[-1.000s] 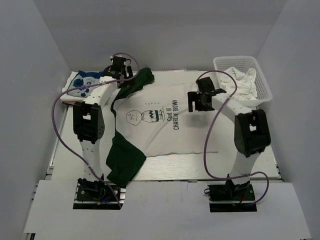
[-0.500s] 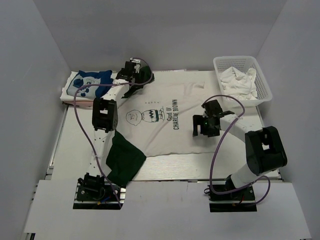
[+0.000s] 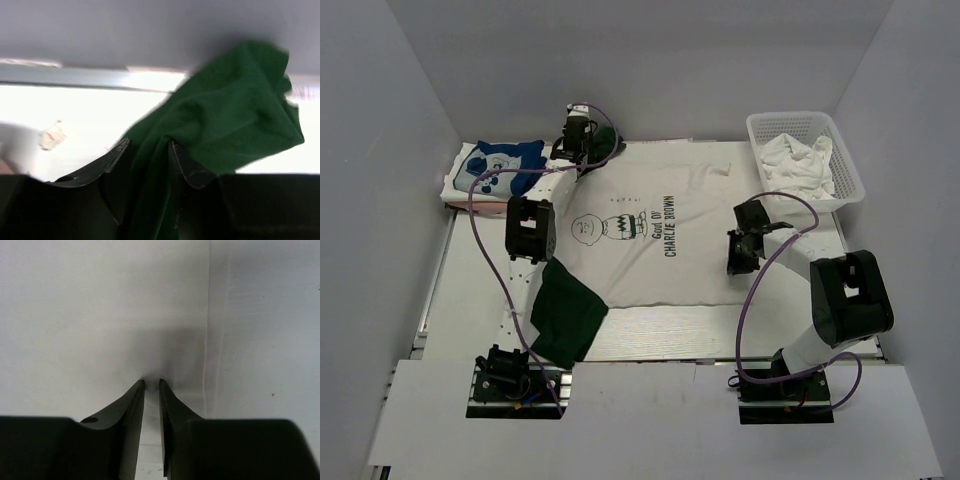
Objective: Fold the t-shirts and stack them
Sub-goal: Flatten out the tshirt
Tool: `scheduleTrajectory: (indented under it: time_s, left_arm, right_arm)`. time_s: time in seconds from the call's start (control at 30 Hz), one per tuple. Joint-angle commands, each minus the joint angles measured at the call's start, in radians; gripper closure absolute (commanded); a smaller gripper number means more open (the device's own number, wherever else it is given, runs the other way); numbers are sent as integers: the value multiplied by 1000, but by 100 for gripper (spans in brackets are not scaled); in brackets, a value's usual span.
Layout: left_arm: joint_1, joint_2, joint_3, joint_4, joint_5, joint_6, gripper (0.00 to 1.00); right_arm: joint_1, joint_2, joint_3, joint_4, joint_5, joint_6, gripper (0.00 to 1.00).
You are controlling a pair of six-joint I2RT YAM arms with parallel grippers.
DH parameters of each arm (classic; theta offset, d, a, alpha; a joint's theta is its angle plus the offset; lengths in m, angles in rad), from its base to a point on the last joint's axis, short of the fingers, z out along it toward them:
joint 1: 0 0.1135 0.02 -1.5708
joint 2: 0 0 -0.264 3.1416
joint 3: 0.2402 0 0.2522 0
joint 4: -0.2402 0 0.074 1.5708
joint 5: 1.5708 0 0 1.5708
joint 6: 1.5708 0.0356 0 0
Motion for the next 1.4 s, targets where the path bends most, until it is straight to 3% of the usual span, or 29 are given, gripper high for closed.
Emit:
scheduleTrajectory:
  time_s: [0.0,0.17,0.33,0.37,0.4,0.47,0.57,0.67,0.73,0.77,0.8,0.83,0.87,0.9,0.93,1.03,1.1,1.27,1.37]
  left_arm:
    - [18,-62,23,120,-125,-64,55]
    - [19,-71,21,228,-168,-74,48]
    - [19,-10,69,193,-192,-126,48]
    - [19,-9,48,184,-160,-135,44]
    - [19,-28,32,170,-133,-135,21]
    - [19,-74,-43,170,-77,-135,0]
    - [19,-209,-122,131,-13,-155,0]
    - [19,-339,-112,-35,65,-166,0]
    - [3,-416,-123,-222,67,-166,0]
    - [-6,-463,-152,-288,41,-185,0]
    - [-6,-576,-197,-354,18,-263,0]
    - [-6,-644,-344,-457,9,-325,0]
    - [3,-713,-442,-493,30,-381,0]
    - [3,-790,-557,-493,45,-461,0]
    - [3,-951,-804,-466,68,-492,0]
    - [-6,-1156,-1205,-413,145,-575,0]
    - [-6,-1287,-1387,-482,104,-659,0]
    - [-6,-1428,-1610,-619,104,-817,0]
    - [-6,-1510,-1698,-585,165,-827,4]
  right_arm:
    - [-21,60,-54,-92,50,46,76]
    - [-71,47,-57,-126,94,67,81]
    - [-104,72,-63,-128,79,64,87]
    - [-105,75,-62,-131,80,64,87]
    - [-117,76,-62,-132,74,67,89]
    - [-125,72,-65,-149,80,78,89]
    - [-163,43,-72,-161,128,110,93]
    - [-173,-22,-49,-151,68,63,84]
    - [-141,-97,-5,-128,45,35,49]
    - [-131,-162,4,-119,7,-15,41]
    - [-122,-230,15,-97,10,-25,36]
    - [-98,-258,41,-92,7,-29,18]
    - [-88,-337,50,-92,-2,-39,10]
    - [-81,-356,58,-91,-22,-33,10]
    - [-70,-374,52,-77,-44,-37,10]
    - [-41,-431,27,-43,-163,-43,10]
    - [-24,-437,12,-42,-189,-43,10]
    - [-10,-436,0,-30,-231,-48,10]
    - [-1,-431,-6,-25,-236,-56,10]
